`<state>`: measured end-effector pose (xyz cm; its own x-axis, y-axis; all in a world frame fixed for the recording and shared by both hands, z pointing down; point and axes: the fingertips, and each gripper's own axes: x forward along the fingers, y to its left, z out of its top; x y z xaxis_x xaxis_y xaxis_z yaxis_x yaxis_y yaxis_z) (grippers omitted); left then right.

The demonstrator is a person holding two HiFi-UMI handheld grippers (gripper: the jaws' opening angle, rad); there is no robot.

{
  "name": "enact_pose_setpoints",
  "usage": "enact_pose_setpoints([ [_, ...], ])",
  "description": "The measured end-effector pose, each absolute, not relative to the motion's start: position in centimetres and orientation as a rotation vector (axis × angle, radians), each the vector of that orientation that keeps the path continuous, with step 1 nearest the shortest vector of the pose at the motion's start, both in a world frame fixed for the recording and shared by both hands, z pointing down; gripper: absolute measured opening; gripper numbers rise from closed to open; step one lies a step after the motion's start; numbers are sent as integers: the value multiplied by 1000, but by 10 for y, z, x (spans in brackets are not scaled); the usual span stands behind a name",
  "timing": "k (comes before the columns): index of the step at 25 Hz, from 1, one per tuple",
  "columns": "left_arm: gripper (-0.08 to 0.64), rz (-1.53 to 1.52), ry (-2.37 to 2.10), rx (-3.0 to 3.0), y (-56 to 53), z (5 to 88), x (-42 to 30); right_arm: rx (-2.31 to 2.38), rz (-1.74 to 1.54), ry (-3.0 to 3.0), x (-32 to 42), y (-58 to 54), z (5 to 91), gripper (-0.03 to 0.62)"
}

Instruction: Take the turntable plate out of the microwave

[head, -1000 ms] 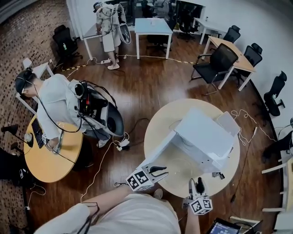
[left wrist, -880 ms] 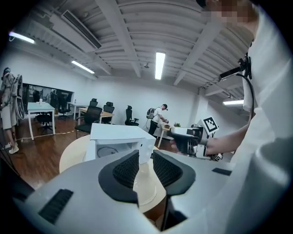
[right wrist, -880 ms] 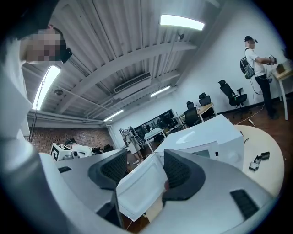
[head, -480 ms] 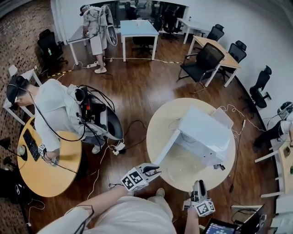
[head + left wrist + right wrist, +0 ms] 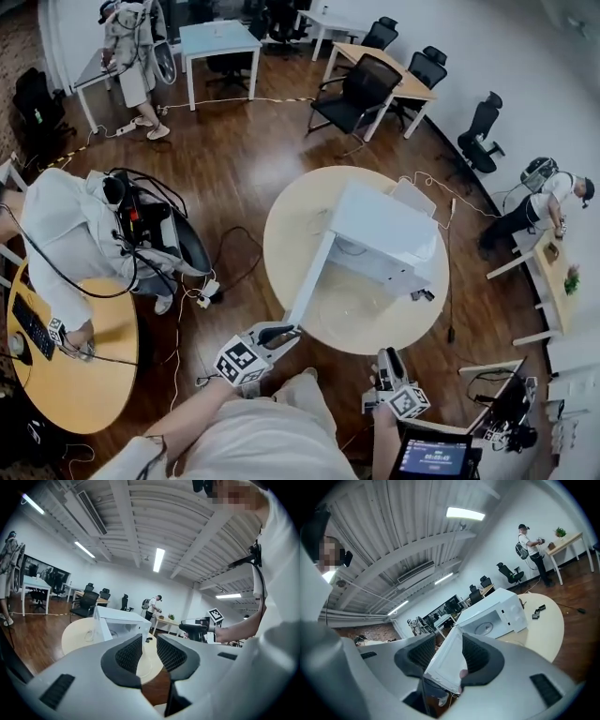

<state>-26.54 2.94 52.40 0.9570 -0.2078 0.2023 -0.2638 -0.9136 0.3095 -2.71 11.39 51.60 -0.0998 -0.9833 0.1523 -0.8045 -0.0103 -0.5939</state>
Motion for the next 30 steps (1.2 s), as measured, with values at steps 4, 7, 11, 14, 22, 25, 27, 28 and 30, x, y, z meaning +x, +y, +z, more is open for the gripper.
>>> enact_pose_setpoints([
  [4, 86, 231, -348, 2775, 29, 526, -271, -1934, -865, 1883, -21, 129, 531, 183],
  [7, 86, 234, -368, 2780, 29, 524, -274, -1945, -856, 1846, -17, 137, 530, 183],
  [11, 86, 274, -381, 2798, 31, 519, -265, -1919, -864, 1804, -8, 148, 527, 183],
  [14, 87, 282, -384, 2811, 33, 512, -250, -1925, -853, 1839, -3, 156, 521, 183],
  [22, 86, 275, -373, 2818, 71, 483, -199, -1830, -873, 1987, 9, 184, 490, 183],
  [25, 86, 298, -359, 2805, 95, 490, -180, -1844, -853, 1999, 23, 204, 483, 183],
  [27, 86, 303, -362, 2781, 110, 494, -168, -1860, -833, 2000, 34, 220, 479, 183],
  [28, 86, 302, -364, 2765, 118, 495, -163, -1867, -825, 1998, 40, 228, 478, 183],
  [30, 86, 307, -367, 2742, 133, 498, -154, -1880, -812, 1990, 51, 243, 478, 183],
])
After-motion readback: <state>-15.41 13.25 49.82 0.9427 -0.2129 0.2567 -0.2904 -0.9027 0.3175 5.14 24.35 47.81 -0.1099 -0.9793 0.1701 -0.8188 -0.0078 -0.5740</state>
